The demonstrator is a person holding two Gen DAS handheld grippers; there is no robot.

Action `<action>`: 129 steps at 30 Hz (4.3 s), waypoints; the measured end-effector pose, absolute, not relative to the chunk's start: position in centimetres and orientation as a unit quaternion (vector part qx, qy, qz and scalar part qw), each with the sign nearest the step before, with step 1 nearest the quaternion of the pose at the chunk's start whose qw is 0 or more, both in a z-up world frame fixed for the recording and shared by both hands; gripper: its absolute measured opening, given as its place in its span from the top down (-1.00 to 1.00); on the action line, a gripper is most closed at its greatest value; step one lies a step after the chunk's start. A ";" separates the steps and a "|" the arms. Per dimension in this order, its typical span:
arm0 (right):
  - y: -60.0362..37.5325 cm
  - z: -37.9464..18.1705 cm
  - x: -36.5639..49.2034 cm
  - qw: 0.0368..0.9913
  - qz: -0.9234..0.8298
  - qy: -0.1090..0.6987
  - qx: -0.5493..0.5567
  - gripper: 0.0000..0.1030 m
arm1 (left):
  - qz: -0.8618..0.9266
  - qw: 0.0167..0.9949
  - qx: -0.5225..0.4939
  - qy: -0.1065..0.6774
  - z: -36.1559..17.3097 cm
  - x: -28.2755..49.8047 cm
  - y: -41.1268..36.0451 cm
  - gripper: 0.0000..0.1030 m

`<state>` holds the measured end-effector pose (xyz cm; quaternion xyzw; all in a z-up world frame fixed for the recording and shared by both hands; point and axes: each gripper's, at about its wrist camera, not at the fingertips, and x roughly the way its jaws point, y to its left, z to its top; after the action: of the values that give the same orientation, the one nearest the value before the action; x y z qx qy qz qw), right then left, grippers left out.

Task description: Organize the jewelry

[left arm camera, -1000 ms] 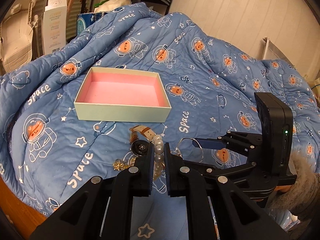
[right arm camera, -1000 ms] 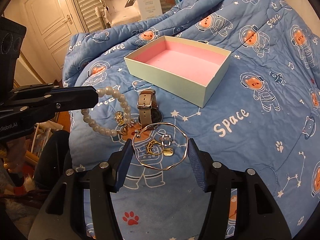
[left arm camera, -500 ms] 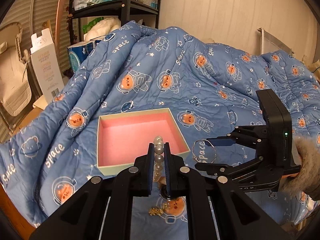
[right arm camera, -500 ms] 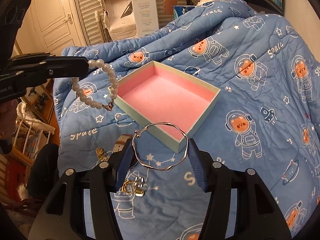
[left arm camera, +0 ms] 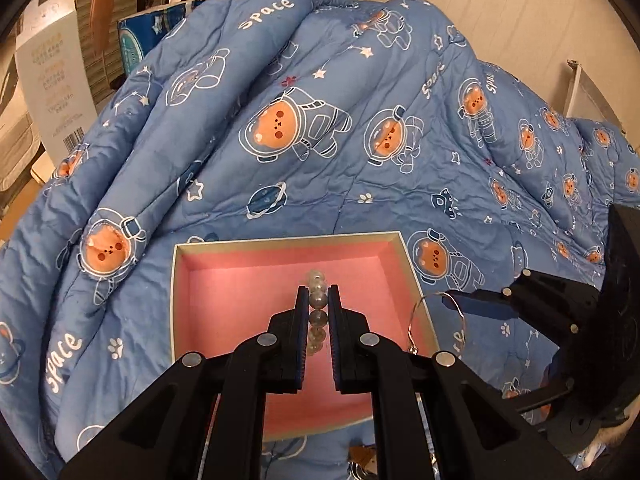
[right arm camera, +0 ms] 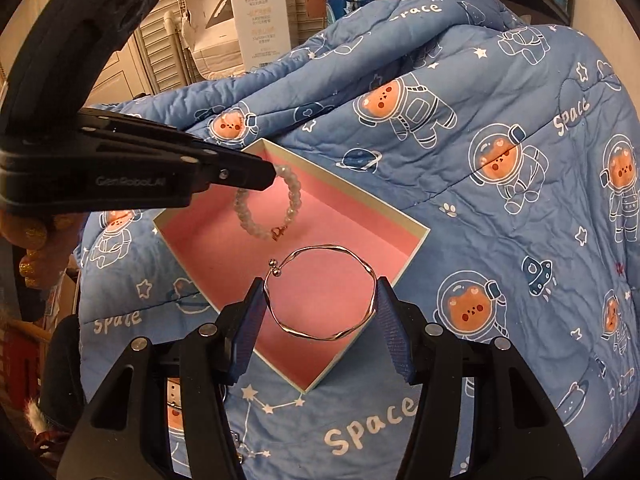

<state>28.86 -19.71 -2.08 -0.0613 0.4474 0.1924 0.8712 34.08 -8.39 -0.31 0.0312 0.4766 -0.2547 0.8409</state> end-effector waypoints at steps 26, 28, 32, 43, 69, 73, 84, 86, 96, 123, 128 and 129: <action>-14.7 -7.2 36.3 0.816 0.202 0.523 -0.140 -0.08 | -0.160 0.841 0.045 0.515 -5.6 38.7 -5.7 0.82; -14.5 -7.7 36.7 0.809 0.202 0.531 -0.150 -0.08 | -0.160 0.843 0.049 0.511 -5.4 38.6 -5.7 0.82; -14.2 -8.5 37.3 0.800 0.202 0.541 -0.163 -0.08 | -0.164 0.844 0.050 0.507 -5.0 38.4 -5.6 0.72; -14.5 -9.0 38.2 0.802 0.196 0.539 -0.167 -0.37 | -0.166 0.857 0.046 0.486 -4.1 37.5 -5.5 0.17; -20.8 -1.9 25.8 0.882 0.179 0.436 0.015 -0.54 | -0.156 0.905 -0.010 0.396 -2.6 23.8 0.5 -0.78; -21.2 -2.6 22.7 0.886 0.167 0.432 0.006 -0.54 | -0.150 0.903 -0.013 0.403 -3.9 21.1 1.2 -0.79; -21.0 -6.4 16.7 0.873 0.165 0.459 -0.006 -0.54 | -0.164 0.901 -0.002 0.402 -6.2 15.4 0.8 -0.79; -21.1 -6.8 15.9 0.872 0.163 0.462 -0.011 -0.54 | -0.168 0.899 0.001 0.404 -6.8 14.5 0.5 -0.78; -21.2 -8.2 13.9 0.865 0.162 0.474 -0.023 -0.23 | -0.177 0.894 0.024 0.411 -8.6 12.3 -0.8 -0.25; -19.1 -9.7 14.6 0.858 0.180 0.476 -0.060 0.25 | -0.210 0.881 0.031 0.423 -10.0 13.8 -4.0 0.53; -19.1 -9.9 14.9 0.859 0.180 0.476 -0.055 0.26 | -0.211 0.884 0.031 0.416 -10.0 14.4 -4.2 0.53; -19.1 -9.9 14.9 0.859 0.180 0.476 -0.054 0.26 | -0.211 0.885 0.033 0.415 -10.0 14.6 -4.3 0.54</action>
<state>14.92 -19.08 -9.90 -0.0536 0.4755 0.1801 0.8594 14.55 -4.27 -10.03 0.0327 0.4147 -0.2112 0.8845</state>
